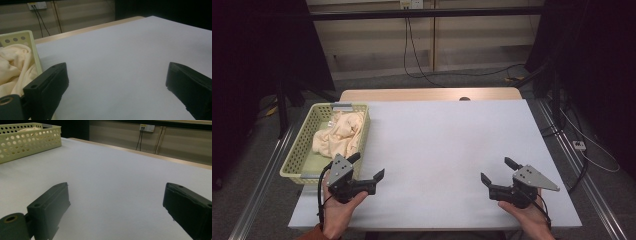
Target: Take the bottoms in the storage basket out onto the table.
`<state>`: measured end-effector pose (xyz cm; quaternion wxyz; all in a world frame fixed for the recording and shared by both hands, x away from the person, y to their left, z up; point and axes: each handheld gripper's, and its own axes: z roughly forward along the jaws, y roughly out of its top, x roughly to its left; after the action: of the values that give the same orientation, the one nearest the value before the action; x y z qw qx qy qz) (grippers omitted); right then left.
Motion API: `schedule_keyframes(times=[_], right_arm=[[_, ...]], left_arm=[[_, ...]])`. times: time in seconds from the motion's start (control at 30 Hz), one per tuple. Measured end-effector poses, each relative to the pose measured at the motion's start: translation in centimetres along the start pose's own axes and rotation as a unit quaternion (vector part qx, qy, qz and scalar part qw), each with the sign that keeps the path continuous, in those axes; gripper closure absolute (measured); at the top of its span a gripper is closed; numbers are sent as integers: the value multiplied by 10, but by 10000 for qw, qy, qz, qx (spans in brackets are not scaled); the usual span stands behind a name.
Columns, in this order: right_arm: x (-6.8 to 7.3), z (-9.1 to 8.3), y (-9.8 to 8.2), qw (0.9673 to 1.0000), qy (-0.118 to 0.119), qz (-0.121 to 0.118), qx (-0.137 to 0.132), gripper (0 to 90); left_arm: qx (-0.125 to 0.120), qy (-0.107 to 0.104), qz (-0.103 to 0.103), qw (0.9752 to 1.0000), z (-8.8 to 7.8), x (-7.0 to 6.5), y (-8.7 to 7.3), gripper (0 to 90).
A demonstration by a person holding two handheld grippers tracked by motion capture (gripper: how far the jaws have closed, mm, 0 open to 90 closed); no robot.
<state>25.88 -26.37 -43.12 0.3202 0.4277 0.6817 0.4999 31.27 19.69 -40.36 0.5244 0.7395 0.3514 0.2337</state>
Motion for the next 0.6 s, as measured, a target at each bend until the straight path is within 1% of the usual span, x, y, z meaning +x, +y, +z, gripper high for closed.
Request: schedule_keyframes(times=[0.03,0.1,0.2,0.3,0.5,0.6], right_arm=[[0,0,0,10000,-4,0,9,69],[0,1,0,10000,6,27,31,68],[-1,2,0,10000,56,30,39,66],[-1,2,-1,10000,64,34,45,66],[0,3,0,9999,65,19,74,66],[0,4,0,10000,48,7,68,66]], left_arm=[[8,-19,-39,10000,1,0,0,47],[62,26,65,10000,1,-1,0,45],[72,5,62,10000,2,0,0,42],[145,20,136,9998,3,0,1,38],[147,-17,203,9997,1,2,4,37],[199,-60,173,9996,1,5,5,38]])
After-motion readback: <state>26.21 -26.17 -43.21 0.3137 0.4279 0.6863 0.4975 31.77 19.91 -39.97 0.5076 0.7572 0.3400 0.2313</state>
